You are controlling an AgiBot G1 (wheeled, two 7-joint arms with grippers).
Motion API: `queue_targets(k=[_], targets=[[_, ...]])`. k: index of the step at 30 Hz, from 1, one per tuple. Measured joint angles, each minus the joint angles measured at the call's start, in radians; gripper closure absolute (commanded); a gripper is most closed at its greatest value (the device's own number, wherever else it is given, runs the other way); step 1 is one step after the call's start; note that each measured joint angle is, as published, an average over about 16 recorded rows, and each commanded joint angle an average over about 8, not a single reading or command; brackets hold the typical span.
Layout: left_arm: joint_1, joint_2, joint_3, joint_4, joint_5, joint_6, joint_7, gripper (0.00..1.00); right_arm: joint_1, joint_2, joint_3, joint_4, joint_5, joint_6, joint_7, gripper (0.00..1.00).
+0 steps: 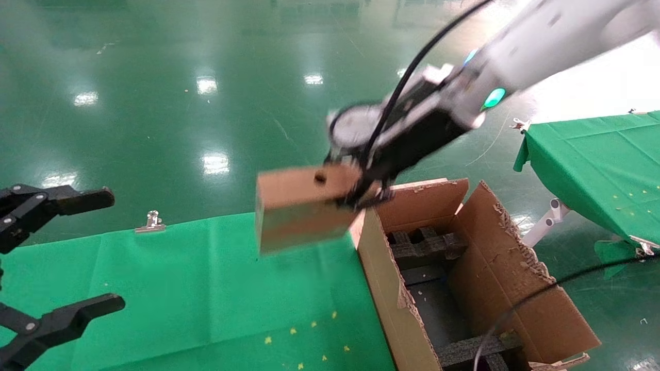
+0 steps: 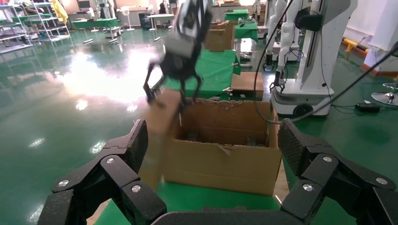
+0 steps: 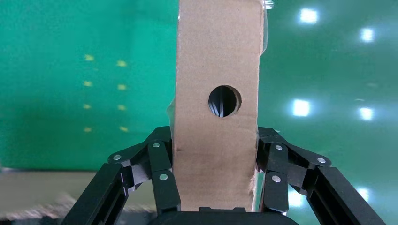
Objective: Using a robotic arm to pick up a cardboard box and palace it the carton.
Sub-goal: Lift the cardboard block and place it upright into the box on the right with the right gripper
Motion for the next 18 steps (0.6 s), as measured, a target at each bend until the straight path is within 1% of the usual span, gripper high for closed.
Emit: queue_targets(k=[5, 9, 14, 18], targets=[[0.000, 0.000, 0.000, 0.000, 0.000, 0.000, 0.000, 0.00, 0.085, 0.025, -0.049, -0.041, 0.045, -0.003, -0.029, 1.00], [0.000, 0.000, 0.000, 0.000, 0.000, 0.000, 0.000, 0.00, 0.137, 0.062, -0.095, -0.059, 0.079, -0.004, -0.042, 1.00], [0.000, 0.000, 0.000, 0.000, 0.000, 0.000, 0.000, 0.00, 0.180, 0.136, -0.158, -0.056, 0.107, -0.005, -0.048, 1.00], [0.000, 0.000, 0.000, 0.000, 0.000, 0.000, 0.000, 0.00, 0.207, 0.219, -0.212, -0.038, 0.120, -0.005, -0.046, 1.00]])
